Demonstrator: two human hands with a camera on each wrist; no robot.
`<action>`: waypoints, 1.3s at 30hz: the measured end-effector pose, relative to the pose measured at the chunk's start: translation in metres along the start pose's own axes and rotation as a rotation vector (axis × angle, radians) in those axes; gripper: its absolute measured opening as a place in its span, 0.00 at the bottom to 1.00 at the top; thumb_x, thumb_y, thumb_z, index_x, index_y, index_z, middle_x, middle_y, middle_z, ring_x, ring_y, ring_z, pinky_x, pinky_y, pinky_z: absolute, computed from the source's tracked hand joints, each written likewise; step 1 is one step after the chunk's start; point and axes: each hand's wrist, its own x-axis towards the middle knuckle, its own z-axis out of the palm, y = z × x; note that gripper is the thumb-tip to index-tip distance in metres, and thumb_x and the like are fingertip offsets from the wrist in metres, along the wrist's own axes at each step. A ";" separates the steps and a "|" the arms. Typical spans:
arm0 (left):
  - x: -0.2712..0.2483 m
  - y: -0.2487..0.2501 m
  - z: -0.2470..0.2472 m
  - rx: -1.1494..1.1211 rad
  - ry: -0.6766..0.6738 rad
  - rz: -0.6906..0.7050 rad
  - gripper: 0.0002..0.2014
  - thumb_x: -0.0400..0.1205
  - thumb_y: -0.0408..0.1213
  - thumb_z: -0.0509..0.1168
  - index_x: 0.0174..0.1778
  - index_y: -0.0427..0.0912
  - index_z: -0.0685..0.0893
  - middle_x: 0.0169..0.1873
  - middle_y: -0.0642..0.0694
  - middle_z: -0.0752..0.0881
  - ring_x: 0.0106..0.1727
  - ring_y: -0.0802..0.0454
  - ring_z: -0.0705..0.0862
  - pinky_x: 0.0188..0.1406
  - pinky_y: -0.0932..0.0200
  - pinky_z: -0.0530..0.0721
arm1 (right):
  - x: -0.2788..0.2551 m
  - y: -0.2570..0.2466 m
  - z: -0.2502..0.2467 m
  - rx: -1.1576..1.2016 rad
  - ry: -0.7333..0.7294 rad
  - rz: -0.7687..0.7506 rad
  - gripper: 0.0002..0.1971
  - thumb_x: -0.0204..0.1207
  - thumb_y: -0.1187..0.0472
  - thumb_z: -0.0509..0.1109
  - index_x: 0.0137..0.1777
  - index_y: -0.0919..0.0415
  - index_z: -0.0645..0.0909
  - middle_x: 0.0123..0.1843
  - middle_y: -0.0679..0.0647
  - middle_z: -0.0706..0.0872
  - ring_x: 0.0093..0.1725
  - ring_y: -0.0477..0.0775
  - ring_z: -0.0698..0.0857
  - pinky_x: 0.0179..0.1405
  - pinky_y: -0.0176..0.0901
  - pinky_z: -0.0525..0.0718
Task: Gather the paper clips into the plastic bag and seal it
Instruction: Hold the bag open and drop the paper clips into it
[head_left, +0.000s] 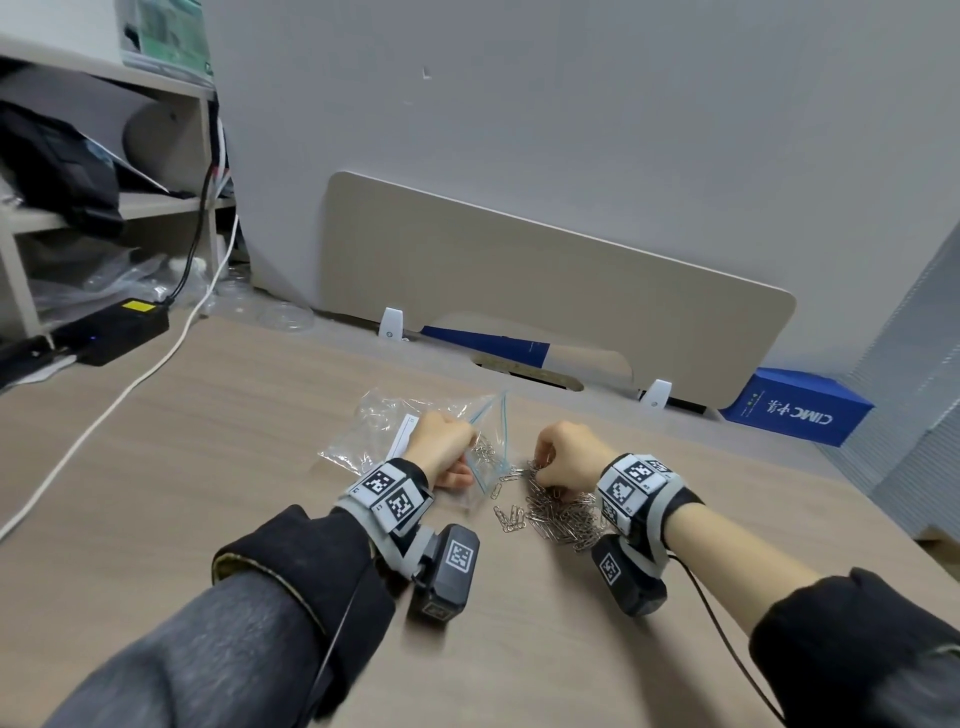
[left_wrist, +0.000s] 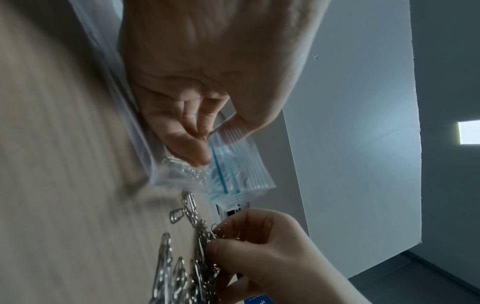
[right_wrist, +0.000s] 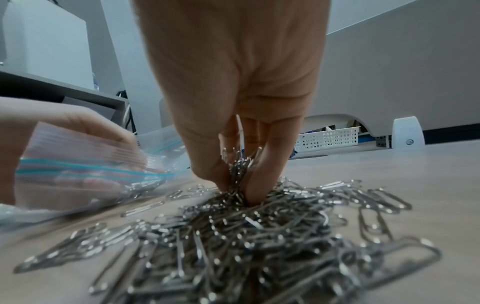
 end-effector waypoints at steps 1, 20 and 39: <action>0.000 0.000 0.000 -0.002 -0.001 0.000 0.03 0.78 0.27 0.59 0.39 0.37 0.76 0.29 0.40 0.77 0.21 0.50 0.78 0.11 0.69 0.75 | -0.001 0.001 -0.002 0.033 0.002 0.005 0.07 0.70 0.67 0.74 0.47 0.63 0.83 0.47 0.58 0.85 0.42 0.61 0.89 0.31 0.48 0.91; -0.002 0.001 -0.001 -0.063 -0.031 -0.040 0.05 0.78 0.27 0.60 0.43 0.33 0.80 0.26 0.39 0.80 0.14 0.52 0.79 0.14 0.64 0.80 | 0.014 -0.058 -0.022 0.258 -0.029 -0.105 0.03 0.74 0.67 0.74 0.43 0.64 0.82 0.37 0.63 0.89 0.29 0.53 0.90 0.30 0.42 0.90; 0.009 -0.003 0.001 -0.088 0.077 0.016 0.06 0.75 0.24 0.58 0.44 0.32 0.79 0.25 0.40 0.76 0.16 0.51 0.71 0.12 0.68 0.72 | -0.005 -0.005 -0.011 -0.109 -0.277 0.011 0.31 0.61 0.31 0.77 0.60 0.47 0.82 0.59 0.46 0.82 0.58 0.51 0.83 0.60 0.48 0.83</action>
